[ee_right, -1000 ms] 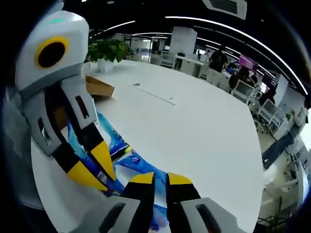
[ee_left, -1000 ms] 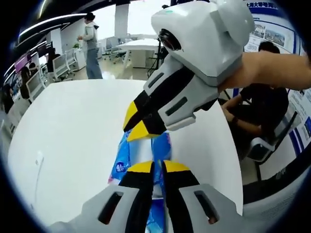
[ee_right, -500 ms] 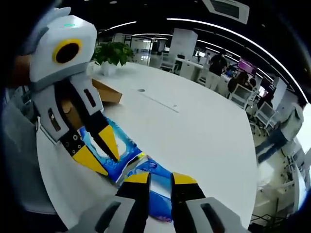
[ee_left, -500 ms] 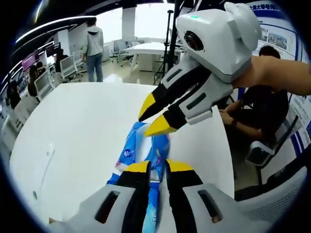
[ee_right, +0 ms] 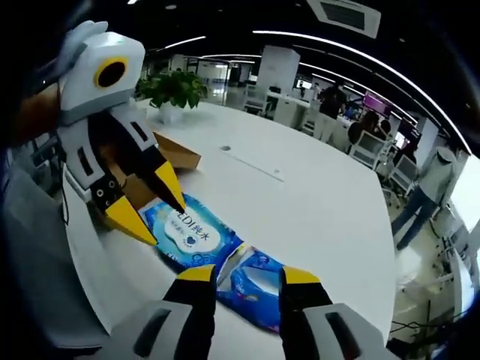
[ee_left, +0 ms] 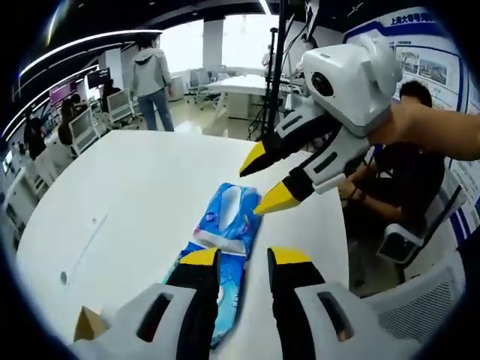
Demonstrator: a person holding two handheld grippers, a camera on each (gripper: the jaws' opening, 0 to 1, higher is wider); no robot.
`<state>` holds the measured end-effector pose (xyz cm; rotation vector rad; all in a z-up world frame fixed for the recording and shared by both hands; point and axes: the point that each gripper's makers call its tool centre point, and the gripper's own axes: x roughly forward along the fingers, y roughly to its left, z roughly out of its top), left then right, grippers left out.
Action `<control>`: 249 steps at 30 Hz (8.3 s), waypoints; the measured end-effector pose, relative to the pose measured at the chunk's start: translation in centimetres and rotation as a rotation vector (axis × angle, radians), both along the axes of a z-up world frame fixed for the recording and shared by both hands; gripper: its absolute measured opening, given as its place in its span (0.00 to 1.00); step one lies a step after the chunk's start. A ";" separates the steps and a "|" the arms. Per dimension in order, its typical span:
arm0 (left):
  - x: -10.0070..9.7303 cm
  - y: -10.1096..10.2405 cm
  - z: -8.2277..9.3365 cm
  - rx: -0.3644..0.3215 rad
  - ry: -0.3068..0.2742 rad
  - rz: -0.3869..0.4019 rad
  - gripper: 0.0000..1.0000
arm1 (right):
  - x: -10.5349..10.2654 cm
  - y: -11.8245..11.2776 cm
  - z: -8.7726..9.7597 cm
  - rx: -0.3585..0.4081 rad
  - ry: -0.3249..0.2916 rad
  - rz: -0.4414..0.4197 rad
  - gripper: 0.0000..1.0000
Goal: Operate the shoe box by opening the lid, removing the specified soft item, and placing it in the target area until the item is outside and the box remains undamaged.
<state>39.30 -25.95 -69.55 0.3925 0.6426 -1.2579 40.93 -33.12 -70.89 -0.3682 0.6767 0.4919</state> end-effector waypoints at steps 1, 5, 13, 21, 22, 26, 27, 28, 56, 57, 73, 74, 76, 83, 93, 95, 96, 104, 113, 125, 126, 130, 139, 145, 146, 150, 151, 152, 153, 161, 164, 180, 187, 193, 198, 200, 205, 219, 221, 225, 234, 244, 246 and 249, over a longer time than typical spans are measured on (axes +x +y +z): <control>-0.1 0.3 0.2 -0.002 0.000 0.002 0.28 | -0.1 0.1 0.1 0.000 -0.001 -0.001 0.35; -0.7 2.1 0.8 -0.011 -0.013 0.012 0.33 | -0.6 1.4 0.6 0.007 -0.015 0.004 0.39; -1.0 6.5 2.1 -0.037 -0.035 0.068 0.40 | -1.4 4.4 1.2 0.011 -0.026 0.033 0.48; -0.9 11.3 3.3 -0.066 -0.064 0.154 0.53 | -1.5 7.3 2.3 0.032 -0.044 0.065 0.56; -0.9 11.5 3.4 -0.068 -0.065 0.158 0.54 | -1.5 7.6 2.4 0.036 -0.045 0.069 0.57; -0.9 13.9 3.9 -0.083 -0.077 0.205 0.59 | -1.6 9.1 2.6 0.055 -0.050 0.093 0.63; -0.9 14.6 4.0 -0.086 -0.077 0.217 0.60 | -1.6 9.6 2.6 0.057 -0.050 0.107 0.64; -1.0 15.0 4.0 -0.089 -0.078 0.224 0.61 | -1.6 9.8 2.5 0.058 -0.047 0.113 0.65; -5.3 30.5 7.2 -0.170 -0.216 0.575 0.86 | -2.6 20.8 0.1 0.061 0.013 0.458 0.86; -5.4 30.9 7.4 -0.186 -0.220 0.593 0.86 | -2.6 21.0 0.0 0.058 0.015 0.466 0.86; -9.0 35.1 6.5 -0.195 -0.310 0.696 0.91 | -1.8 25.6 -1.1 0.029 0.023 0.624 0.83; -9.3 35.4 6.2 -0.197 -0.311 0.702 0.92 | -1.7 26.0 -1.4 0.025 0.025 0.638 0.83; -9.7 35.8 5.7 -0.199 -0.300 0.714 0.94 | -1.6 26.5 -1.6 0.019 0.029 0.656 0.82; -10.3 36.3 4.9 -0.179 -0.319 0.733 1.00 | -1.3 27.9 -2.6 -0.001 0.041 0.708 0.81; -10.6 36.6 4.7 -0.220 -0.344 0.769 1.00 | -0.4 29.7 -3.5 -0.017 0.050 0.763 0.78; -10.6 36.9 4.6 -0.210 -0.349 0.777 1.00 | -0.2 30.0 -3.7 -0.026 0.050 0.775 0.76; -10.6 37.1 4.7 -0.219 -0.352 0.785 1.00 | -0.2 30.2 -3.8 -0.027 0.050 0.779 0.76; -10.5 37.6 4.6 -0.232 -0.348 0.807 1.00 | -0.6 31.8 -4.5 -0.023 0.076 0.824 0.74; -10.7 38.3 3.9 -0.217 -0.323 0.797 1.00 | -1.6 33.1 -6.4 -0.044 0.166 0.906 0.70; -10.6 38.2 3.3 -0.213 -0.314 0.804 1.00 | -2.5 34.7 -8.7 -0.065 0.262 0.969 0.62; -10.6 38.2 3.2 -0.212 -0.312 0.803 1.00 | -2.6 34.8 -8.7 -0.059 0.270 0.973 0.61; -10.5 38.2 3.2 -0.212 -0.310 0.802 1.00 | -2.8 35.1 -8.6 -0.052 0.274 0.990 0.60; -10.5 38.3 3.0 -0.209 -0.309 0.804 1.00 | -2.2 34.6 -8.4 -0.078 0.250 0.987 0.59; -10.5 38.2 2.9 -0.202 -0.307 0.798 1.00 | -2.6 34.6 -8.3 -0.062 0.259 0.992 0.57; -10.5 38.2 2.9 -0.203 -0.306 0.799 1.00 | -2.6 34.7 -8.3 -0.058 0.261 0.989 0.56; -10.5 38.4 2.8 -0.202 -0.302 0.805 1.00 | -3.2 35.5 -8.8 -0.024 0.285 0.986 0.50; -10.5 38.4 2.8 -0.204 -0.302 0.806 1.00 | -3.5 35.8 -8.8 -0.012 0.295 0.990 0.48; -10.4 38.4 2.8 -0.205 -0.302 0.808 1.00 | -3.8 36.0 -8.9 -0.005 0.301 0.998 0.46; -10.4 38.4 2.8 -0.205 -0.301 0.810 1.00 | -4.0 36.2 -9.1 -0.002 0.302 1.005 0.42; -10.4 38.5 2.7 -0.199 -0.300 0.812 1.00 | -5.8 37.0 -9.3 -0.003 0.303 1.079 0.15; -10.4 38.4 2.6 -0.196 -0.298 0.808 1.00 | -5.8 37.0 -9.3 -0.017 0.290 1.084 0.15; -10.4 38.4 2.4 -0.189 -0.296 0.802 1.00 | -5.7 36.6 -8.1 -0.046 0.215 1.103 0.13; -10.5 38.1 2.3 -0.180 -0.294 0.788 1.00 | -5.3 36.3 -6.6 -0.049 0.179 1.101 0.13; -10.6 37.9 2.2 -0.181 -0.286 0.779 1.00 | -4.9 35.8 -4.8 -0.046 0.151 1.081 0.13; -10.7 37.8 2.3 -0.201 -0.277 0.781 1.00 | -4.7 35.4 -3.4 -0.040 0.142 1.059 0.13; -10.7 37.8 2.3 -0.204 -0.275 0.781 1.00 | -4.7 35.3 -2.9 -0.040 0.141 1.055 0.13; -10.8 37.7 2.3 -0.206 -0.271 0.778 1.00 | -4.8 35.3 -2.1 -0.043 0.130 1.058 0.13; -10.8 37.8 2.1 -0.200 -0.257 0.788 1.00 | -5.0 35.4 -0.9 0.003 0.113 1.055 0.13; -10.8 37.8 2.0 -0.195 -0.257 0.785 1.00 | -5.1 35.3 -0.7 0.009 0.116 1.057 0.13; -10.8 37.8 1.8 -0.199 -0.246 0.786 1.00 | -5.0 35.3 -0.7 0.012 0.112 1.061 0.13; -10.9 37.5 1.6 -0.185 -0.242 0.774 1.00 | -4.7 35.4 0.0 0.029 0.092 1.050 0.13; -11.0 37.5 1.4 -0.176 -0.234 0.769 1.00 | -4.4 34.9 0.5 0.020 0.078 1.062 0.13; -10.9 37.6 1.4 -0.175 -0.235 0.772 1.00 | -4.2 34.7 0.8 0.021 0.074 1.059 0.13; -10.9 37.6 1.3 -0.173 -0.234 0.772 1.00 | -4.1 34.4 1.4 0.022 0.067 1.059 0.13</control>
